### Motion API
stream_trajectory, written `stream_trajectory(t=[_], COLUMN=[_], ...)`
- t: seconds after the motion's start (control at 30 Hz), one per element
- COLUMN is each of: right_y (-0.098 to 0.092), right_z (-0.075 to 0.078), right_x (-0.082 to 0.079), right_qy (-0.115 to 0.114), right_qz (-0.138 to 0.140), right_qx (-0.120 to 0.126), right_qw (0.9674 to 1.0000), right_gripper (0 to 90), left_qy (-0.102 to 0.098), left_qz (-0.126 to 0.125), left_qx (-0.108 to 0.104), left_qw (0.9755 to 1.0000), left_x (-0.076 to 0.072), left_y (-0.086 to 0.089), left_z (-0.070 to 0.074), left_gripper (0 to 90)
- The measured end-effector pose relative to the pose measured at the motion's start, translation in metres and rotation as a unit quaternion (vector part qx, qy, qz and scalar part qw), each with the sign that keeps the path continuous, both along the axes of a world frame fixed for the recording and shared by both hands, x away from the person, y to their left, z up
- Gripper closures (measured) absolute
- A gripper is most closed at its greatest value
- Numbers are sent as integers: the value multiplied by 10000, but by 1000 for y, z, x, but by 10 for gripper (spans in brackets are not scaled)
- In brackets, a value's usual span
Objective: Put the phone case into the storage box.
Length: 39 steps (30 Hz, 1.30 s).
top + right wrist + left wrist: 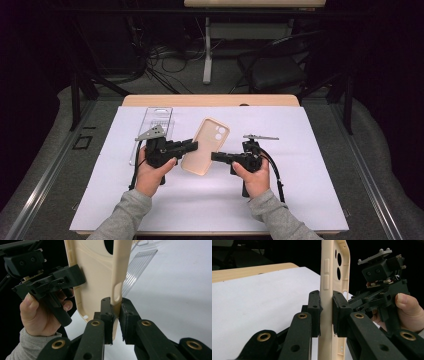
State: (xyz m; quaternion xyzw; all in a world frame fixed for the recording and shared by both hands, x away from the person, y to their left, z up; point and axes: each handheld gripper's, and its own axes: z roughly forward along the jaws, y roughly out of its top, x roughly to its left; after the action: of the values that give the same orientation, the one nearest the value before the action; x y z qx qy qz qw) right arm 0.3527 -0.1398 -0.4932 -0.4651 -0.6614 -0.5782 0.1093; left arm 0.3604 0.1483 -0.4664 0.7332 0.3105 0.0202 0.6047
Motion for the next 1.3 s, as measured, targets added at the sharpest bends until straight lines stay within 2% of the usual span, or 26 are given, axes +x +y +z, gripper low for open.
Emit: stream_trajectory(t=[0.43, 0.53, 0.83, 0.9, 1.07, 1.3], right_y=[-2, -4, -9, -9, -10, -8], right_z=[-1, -1, 0, 1, 1, 5], right_x=[1, 2, 3, 3, 3, 1], right_qy=[-30, -80, -272, -290, -389, -535], right_qz=[-136, -176, -354, -378, -417, -435], right_qx=[-51, -97, -367, -408, -532, -702], right_qw=[9999, 9998, 9983, 9980, 9970, 9951], right_gripper=[822, 822, 821, 821, 821, 821], left_qy=[8, 63, 31, 1, -194, -168], left_qz=[128, 154, 280, 319, 474, 572], left_qx=[-52, -12, 56, 96, 374, 472], left_qw=[9999, 9999, 9996, 9994, 9980, 9971], left_x=[2, 4, 6, 6, 6, 7], left_y=[3, 4, 5, 5, 5, 7], left_z=[0, -1, -1, -1, 1, 2], left_gripper=[657, 620, 526, 513, 489, 472])
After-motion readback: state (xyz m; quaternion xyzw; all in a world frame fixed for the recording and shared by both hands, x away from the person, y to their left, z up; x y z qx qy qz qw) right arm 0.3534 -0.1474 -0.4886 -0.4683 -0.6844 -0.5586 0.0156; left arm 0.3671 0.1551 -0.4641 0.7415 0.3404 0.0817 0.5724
